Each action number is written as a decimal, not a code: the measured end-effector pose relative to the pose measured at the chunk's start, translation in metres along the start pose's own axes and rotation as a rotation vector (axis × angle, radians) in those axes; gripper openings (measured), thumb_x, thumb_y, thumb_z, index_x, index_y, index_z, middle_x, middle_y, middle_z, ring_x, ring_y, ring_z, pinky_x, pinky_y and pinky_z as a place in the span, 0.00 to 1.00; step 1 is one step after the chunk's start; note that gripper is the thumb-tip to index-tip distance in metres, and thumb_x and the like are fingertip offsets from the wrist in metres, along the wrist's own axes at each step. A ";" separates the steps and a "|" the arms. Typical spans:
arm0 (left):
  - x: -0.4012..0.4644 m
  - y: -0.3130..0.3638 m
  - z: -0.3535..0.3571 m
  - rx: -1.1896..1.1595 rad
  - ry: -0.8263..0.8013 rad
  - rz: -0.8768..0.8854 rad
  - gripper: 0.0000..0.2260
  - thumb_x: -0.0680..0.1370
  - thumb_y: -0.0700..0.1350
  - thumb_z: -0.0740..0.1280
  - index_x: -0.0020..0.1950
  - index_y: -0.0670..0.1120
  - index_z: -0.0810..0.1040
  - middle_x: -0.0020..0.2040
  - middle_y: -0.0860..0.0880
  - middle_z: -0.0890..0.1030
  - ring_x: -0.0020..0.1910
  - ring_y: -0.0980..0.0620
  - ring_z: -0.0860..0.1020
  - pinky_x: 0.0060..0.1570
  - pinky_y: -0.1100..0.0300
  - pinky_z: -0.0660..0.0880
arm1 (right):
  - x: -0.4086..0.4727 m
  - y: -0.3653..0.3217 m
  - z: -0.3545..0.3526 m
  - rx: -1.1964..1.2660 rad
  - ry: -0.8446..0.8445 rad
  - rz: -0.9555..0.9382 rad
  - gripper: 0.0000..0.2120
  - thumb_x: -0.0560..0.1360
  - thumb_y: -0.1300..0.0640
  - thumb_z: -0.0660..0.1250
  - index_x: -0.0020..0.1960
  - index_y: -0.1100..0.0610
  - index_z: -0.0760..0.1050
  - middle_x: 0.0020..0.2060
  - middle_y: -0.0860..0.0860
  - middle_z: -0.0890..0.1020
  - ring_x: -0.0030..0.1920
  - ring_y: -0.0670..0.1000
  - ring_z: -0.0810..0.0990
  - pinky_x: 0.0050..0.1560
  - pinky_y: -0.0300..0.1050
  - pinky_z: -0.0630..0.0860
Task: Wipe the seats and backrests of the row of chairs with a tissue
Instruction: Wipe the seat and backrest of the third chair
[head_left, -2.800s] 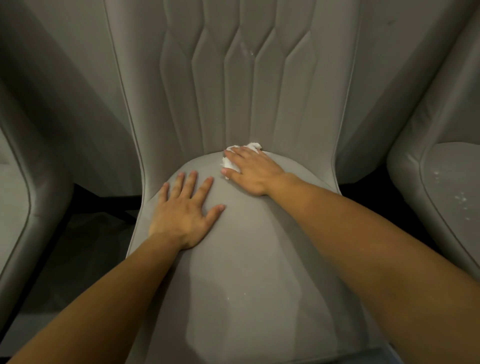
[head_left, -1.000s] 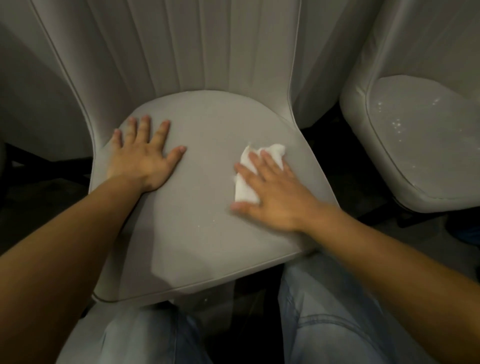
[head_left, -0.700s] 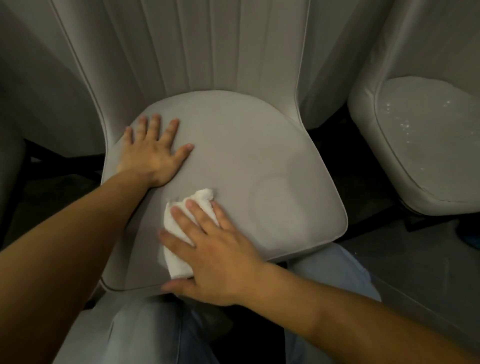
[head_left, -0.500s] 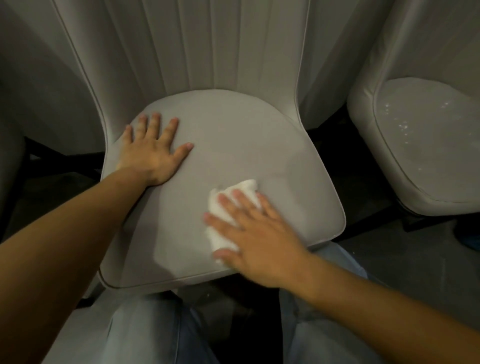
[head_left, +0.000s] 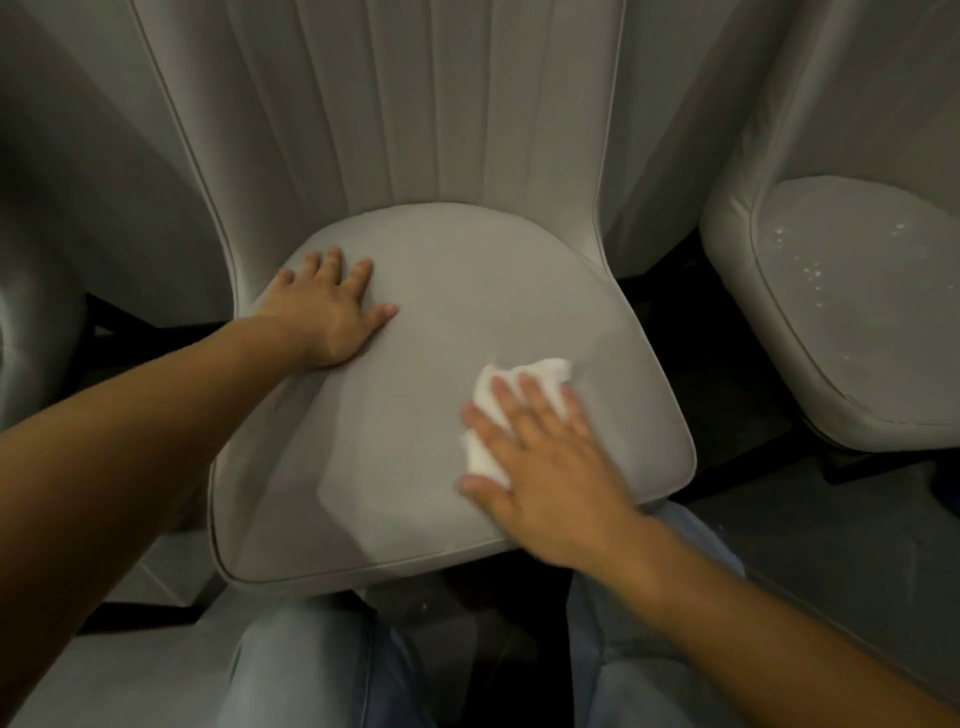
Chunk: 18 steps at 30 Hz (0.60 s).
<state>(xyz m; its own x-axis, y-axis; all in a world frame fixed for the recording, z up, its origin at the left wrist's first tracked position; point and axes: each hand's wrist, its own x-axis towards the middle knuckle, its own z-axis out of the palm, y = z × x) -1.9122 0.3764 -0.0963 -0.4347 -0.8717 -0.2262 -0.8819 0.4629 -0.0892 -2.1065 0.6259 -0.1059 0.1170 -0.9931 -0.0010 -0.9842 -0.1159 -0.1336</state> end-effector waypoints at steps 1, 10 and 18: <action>0.002 -0.003 -0.012 0.049 0.010 0.007 0.32 0.79 0.67 0.46 0.78 0.51 0.59 0.77 0.43 0.61 0.74 0.41 0.62 0.71 0.45 0.62 | 0.010 -0.020 0.003 0.027 0.005 -0.073 0.34 0.79 0.31 0.50 0.77 0.48 0.65 0.79 0.55 0.63 0.80 0.59 0.56 0.77 0.64 0.52; -0.001 -0.055 -0.102 -0.054 0.823 -0.112 0.15 0.78 0.47 0.59 0.57 0.42 0.80 0.52 0.37 0.79 0.53 0.35 0.75 0.47 0.44 0.73 | 0.094 -0.091 0.013 0.096 -0.134 -0.261 0.30 0.81 0.33 0.45 0.81 0.42 0.52 0.82 0.49 0.46 0.80 0.54 0.40 0.76 0.61 0.33; 0.021 -0.084 -0.118 -0.390 0.790 -0.601 0.41 0.73 0.67 0.59 0.79 0.50 0.51 0.79 0.41 0.50 0.77 0.37 0.49 0.74 0.40 0.48 | 0.151 -0.043 0.008 0.113 -0.090 0.022 0.29 0.82 0.35 0.49 0.81 0.41 0.51 0.82 0.49 0.48 0.81 0.53 0.41 0.77 0.58 0.35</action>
<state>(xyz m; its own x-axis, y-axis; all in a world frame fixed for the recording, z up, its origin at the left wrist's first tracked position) -1.8686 0.2997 0.0213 0.2198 -0.8617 0.4573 -0.9275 -0.0394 0.3716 -2.0451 0.4807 -0.1085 0.1124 -0.9893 -0.0935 -0.9660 -0.0867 -0.2435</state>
